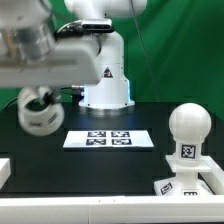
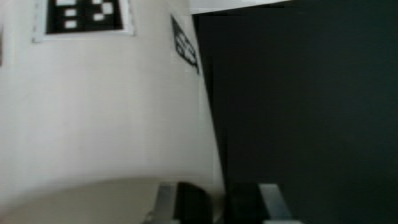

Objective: Assemble lamp

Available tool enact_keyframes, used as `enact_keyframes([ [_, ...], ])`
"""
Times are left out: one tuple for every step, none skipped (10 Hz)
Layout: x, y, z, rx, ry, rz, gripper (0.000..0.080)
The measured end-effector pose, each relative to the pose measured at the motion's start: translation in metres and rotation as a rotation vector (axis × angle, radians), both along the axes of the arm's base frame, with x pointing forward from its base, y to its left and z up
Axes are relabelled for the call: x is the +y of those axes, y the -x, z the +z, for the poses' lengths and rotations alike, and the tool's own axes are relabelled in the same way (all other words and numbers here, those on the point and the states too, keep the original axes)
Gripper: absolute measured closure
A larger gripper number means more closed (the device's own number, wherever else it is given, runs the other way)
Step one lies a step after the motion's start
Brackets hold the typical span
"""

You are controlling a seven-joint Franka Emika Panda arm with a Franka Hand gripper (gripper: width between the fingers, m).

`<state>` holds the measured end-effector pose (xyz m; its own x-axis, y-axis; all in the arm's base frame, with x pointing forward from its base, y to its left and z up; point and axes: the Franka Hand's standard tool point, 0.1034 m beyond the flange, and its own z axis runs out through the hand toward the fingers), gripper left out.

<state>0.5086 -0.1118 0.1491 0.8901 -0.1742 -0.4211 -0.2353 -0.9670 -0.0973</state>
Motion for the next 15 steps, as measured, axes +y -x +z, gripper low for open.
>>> enact_keyframes([
  [0.022,-0.016,0.028,-0.104,-0.017,-0.036,0.0765],
  [0.04,-0.025,0.05,-0.214,-0.004,-0.058,0.0765],
  [0.048,-0.024,0.064,-0.256,0.006,-0.053,0.0765],
  [0.044,-0.031,0.066,-0.319,0.038,-0.04,0.0765],
  [0.043,-0.032,0.063,-0.385,0.056,-0.047,0.0765],
  [0.044,-0.031,0.062,-0.418,0.064,-0.051,0.0765],
  [0.041,-0.036,0.063,-0.501,0.091,-0.058,0.0765],
  [0.047,-0.039,0.067,-0.551,0.105,-0.093,0.0765],
  [0.068,-0.05,0.086,-0.628,0.101,-0.11,0.0765],
  [0.086,-0.06,0.108,-0.71,0.079,-0.123,0.0765],
  [0.099,-0.073,0.132,-0.815,0.1,-0.184,0.0765],
  [0.113,-0.078,0.142,-0.882,0.15,-0.198,0.0765],
  [0.113,-0.076,0.137,-0.913,0.155,-0.181,0.0765],
  [0.109,-0.076,0.13,-0.896,0.15,-0.184,0.0765],
  [0.106,-0.08,0.125,-0.891,0.148,-0.185,0.0765],
])
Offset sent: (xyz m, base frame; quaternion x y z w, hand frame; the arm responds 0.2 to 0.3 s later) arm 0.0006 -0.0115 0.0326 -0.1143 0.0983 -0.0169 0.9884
